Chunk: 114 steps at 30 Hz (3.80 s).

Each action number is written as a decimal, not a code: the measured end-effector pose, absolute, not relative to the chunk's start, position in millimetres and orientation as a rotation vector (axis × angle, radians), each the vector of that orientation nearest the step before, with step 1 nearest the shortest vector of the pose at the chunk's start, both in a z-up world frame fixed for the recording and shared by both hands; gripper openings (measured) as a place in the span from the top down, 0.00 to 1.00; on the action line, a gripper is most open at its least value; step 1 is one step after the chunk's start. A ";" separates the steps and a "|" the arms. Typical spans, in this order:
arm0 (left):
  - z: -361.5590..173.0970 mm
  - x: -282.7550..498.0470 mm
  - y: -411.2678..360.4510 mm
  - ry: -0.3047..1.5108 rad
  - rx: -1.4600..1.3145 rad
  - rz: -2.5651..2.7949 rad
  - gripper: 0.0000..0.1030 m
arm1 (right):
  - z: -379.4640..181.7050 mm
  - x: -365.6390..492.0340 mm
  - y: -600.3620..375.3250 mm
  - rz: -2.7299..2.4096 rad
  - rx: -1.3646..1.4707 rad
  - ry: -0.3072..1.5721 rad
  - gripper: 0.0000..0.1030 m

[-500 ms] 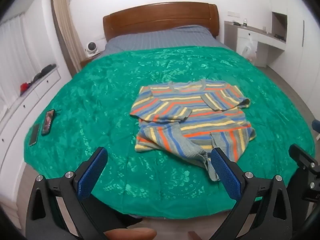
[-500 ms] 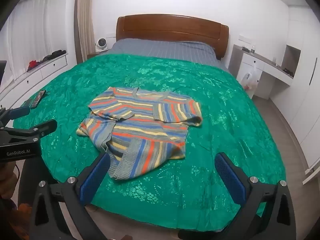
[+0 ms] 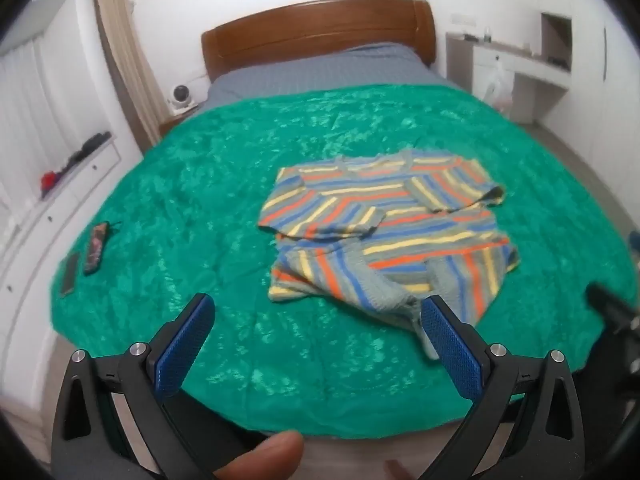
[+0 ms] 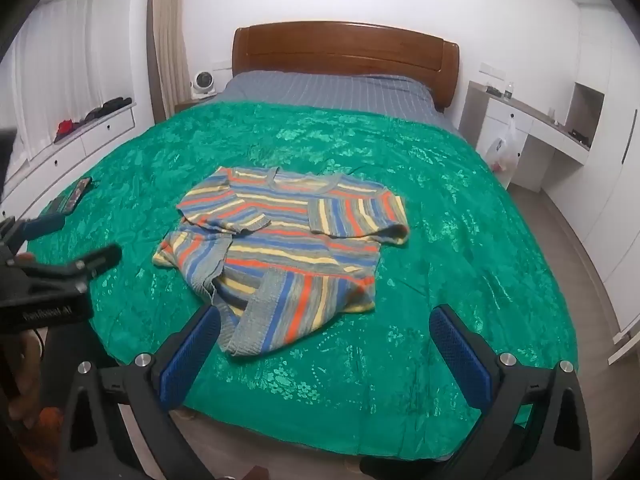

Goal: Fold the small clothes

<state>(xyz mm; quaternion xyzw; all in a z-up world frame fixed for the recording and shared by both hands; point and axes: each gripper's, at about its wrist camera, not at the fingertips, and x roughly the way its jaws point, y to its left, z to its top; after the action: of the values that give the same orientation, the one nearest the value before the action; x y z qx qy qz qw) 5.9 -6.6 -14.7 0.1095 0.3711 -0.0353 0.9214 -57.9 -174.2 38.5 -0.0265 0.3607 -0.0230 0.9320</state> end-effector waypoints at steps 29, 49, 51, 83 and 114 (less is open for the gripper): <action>-18.5 6.3 -10.5 0.800 0.224 -0.159 0.00 | 37.3 -49.9 -179.9 -0.114 0.026 0.792 0.00; -35.1 9.4 -3.8 0.876 0.186 -0.104 0.00 | 28.6 -49.4 -161.4 -0.083 0.010 0.839 0.00; -36.4 9.9 -2.8 0.882 0.183 -0.103 0.00 | 27.9 -49.4 -161.0 -0.080 0.008 0.840 0.00; -44.4 7.4 3.0 0.903 0.168 -0.112 0.00 | 19.1 -47.0 -158.1 -0.067 -0.004 0.846 0.00; -85.1 43.7 52.9 0.998 0.086 -0.139 0.00 | -112.9 -25.9 -241.9 0.018 0.323 1.095 0.94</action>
<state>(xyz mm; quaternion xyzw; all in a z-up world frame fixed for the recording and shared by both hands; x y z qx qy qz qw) 43.7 52.9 -85.1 0.0414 0.4781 -0.0666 0.8748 -25.9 -241.9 -112.9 0.1528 0.5181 0.0084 0.8415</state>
